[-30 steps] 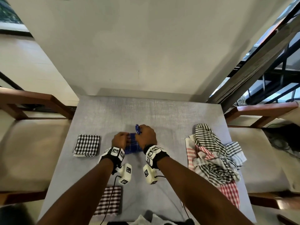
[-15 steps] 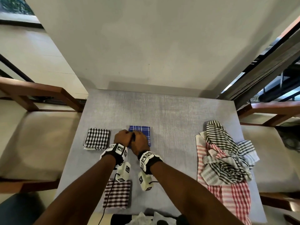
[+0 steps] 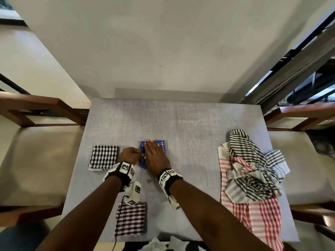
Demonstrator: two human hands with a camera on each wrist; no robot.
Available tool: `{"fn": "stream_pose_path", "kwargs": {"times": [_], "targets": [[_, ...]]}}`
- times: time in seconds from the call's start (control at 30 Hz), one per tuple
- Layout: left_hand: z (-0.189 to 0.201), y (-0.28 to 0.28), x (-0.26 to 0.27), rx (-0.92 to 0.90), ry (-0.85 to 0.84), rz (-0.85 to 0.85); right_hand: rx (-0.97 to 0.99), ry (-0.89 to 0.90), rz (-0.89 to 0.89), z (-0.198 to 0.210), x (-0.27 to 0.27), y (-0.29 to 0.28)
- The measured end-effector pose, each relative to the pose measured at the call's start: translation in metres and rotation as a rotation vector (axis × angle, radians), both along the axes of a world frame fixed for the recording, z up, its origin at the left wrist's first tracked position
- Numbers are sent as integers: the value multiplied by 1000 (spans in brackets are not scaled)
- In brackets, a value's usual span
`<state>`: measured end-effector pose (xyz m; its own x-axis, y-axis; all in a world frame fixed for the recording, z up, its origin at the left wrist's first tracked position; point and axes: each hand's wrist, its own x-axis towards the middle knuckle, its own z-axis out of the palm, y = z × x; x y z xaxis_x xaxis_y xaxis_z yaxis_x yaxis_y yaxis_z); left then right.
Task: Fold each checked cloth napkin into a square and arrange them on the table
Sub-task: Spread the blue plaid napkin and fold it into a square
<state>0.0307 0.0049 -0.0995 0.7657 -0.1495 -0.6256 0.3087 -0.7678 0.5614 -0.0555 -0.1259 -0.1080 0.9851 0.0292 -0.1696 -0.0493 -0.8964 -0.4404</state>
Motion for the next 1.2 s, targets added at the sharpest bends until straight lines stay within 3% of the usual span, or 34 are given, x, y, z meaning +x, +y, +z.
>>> {"fn": "stream_pose_path", "kwargs": {"times": [0.1,0.17,0.23,0.3,0.33,0.4,0.47,0.6,0.8,1.2], "targets": [[-9,5,8,-69,110,21,-71,-3,3,-15,-8,0],[2,-1,10,-35,86,-51,-97,-41,-10,-19,-11,-1],[14,-11,7,128,-190,-240,-84,-50,-26,-25,-11,-2],[26,-24,-6,258,-611,-557,-83,-35,-27,-27,-11,-2],[28,-28,-13,270,-730,-704,-92,-31,-22,-28,-11,-1],[21,-29,-25,266,-710,-876,-59,-43,-41,-25,-11,0],[6,-23,-33,243,-603,-864,-25,-45,-52,-22,-12,-2],[-9,-8,-34,216,-586,-781,-97,-19,-11,-19,-11,-5],[-17,4,-37,305,-688,-795,-89,-49,35,-16,-14,-14],[-16,4,-35,355,-681,-782,50,-5,-182,-18,-34,-24]]}}
